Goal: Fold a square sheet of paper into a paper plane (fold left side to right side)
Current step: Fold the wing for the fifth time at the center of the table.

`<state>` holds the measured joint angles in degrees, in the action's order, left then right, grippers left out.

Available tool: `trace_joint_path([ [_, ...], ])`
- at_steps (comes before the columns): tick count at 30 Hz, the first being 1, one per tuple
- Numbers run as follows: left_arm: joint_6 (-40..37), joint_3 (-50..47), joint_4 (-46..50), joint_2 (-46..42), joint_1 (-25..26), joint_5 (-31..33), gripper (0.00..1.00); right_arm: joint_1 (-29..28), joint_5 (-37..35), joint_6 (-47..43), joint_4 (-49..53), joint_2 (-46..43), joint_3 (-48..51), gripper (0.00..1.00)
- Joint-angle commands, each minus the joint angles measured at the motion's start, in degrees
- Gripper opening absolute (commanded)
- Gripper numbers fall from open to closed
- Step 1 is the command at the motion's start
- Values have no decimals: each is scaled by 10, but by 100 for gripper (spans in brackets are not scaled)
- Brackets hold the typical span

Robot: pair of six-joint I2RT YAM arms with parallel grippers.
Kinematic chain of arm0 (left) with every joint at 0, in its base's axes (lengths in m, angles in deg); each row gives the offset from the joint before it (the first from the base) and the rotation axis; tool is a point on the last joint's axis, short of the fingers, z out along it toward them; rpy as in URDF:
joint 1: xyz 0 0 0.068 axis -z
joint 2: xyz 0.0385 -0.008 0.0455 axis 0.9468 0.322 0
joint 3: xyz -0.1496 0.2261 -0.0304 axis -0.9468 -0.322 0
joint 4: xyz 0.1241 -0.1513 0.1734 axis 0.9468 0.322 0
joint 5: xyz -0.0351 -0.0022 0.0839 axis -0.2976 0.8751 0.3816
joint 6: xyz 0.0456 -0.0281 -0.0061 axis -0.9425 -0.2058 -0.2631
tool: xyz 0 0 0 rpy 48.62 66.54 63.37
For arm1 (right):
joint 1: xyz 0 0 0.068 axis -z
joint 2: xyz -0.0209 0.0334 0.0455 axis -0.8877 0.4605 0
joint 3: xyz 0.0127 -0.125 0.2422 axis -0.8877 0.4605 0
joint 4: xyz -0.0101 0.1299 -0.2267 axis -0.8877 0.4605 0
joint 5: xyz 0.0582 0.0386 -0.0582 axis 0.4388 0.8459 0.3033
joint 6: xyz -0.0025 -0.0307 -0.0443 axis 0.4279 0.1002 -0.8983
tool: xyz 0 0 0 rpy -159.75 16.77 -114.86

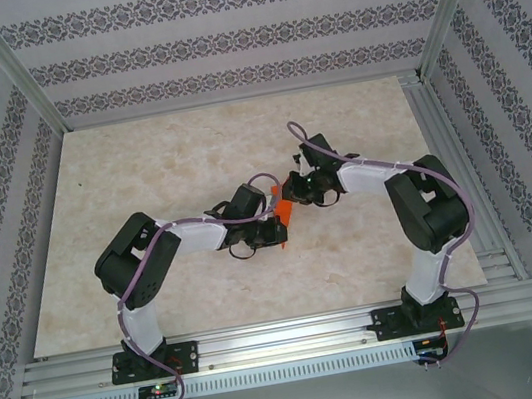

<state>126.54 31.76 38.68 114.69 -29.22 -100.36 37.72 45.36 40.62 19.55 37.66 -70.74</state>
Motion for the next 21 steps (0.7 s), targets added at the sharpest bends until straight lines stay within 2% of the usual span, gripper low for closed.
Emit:
trace_joint_path([
  [1,-18,-8,18,14,-2,7,10,-15,12,28,-33,24,12,14],
  [4,-23,-7,26,14,-2,8,9,-15,2,21,-31,49,-6,14],
  [8,-23,-13,26,15,-2,7,9,-12,-46,-22,18,69,-47,14],
  [21,-20,-30,15,16,-2,-4,9,53,-98,-100,71,122,-106,14],
])
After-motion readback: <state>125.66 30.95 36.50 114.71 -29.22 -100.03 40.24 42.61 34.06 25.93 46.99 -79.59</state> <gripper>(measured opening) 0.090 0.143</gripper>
